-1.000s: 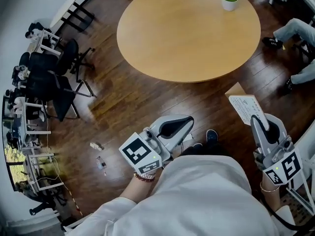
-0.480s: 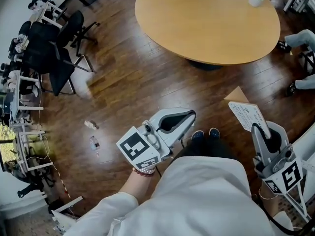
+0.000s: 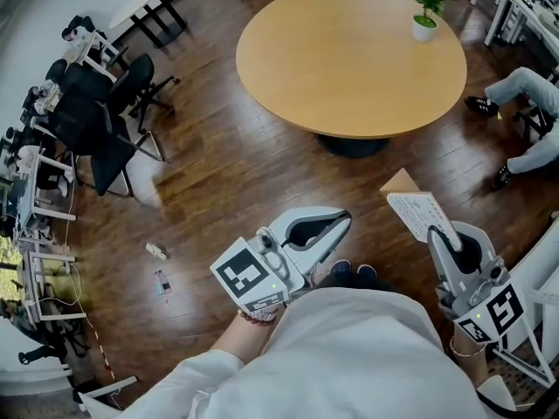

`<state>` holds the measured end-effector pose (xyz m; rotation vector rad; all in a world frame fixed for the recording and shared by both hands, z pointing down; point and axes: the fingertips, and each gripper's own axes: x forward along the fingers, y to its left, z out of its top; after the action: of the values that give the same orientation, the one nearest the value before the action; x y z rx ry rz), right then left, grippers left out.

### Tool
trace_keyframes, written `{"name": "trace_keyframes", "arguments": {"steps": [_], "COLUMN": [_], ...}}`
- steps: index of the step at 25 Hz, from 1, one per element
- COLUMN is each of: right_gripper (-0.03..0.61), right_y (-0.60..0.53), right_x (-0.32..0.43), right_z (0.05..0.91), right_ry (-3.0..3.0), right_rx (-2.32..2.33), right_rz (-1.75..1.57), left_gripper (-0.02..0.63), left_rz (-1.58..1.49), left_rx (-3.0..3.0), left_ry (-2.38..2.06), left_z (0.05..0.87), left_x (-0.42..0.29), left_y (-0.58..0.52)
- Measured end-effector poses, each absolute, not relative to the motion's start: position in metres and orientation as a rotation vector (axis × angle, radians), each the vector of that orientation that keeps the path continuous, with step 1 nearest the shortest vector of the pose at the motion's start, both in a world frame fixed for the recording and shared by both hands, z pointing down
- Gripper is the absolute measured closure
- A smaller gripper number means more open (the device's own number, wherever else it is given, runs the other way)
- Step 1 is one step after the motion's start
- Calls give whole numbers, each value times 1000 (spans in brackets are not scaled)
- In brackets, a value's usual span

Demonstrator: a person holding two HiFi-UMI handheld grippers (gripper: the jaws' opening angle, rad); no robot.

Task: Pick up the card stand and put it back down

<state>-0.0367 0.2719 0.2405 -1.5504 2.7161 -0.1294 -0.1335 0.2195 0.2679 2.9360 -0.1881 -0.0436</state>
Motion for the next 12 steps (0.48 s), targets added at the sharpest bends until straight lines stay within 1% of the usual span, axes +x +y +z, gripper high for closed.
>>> {"name": "trace_keyframes", "arguments": {"steps": [7,12], "right_gripper": [560,560], "right_y": [314,316], "right_x": [-3,16], "right_z": [245,245], "right_ry": [2628,2603], "right_rx": [-1602,-1593], "right_rz": [-219,-220], "left_gripper": [617,617], "left_rz": [-58,12], "left_rx": [2985,2969], "left_ry": [39,-44], "left_z": [245,259], "left_x": [-77,-73], "left_y": [287,280]}}
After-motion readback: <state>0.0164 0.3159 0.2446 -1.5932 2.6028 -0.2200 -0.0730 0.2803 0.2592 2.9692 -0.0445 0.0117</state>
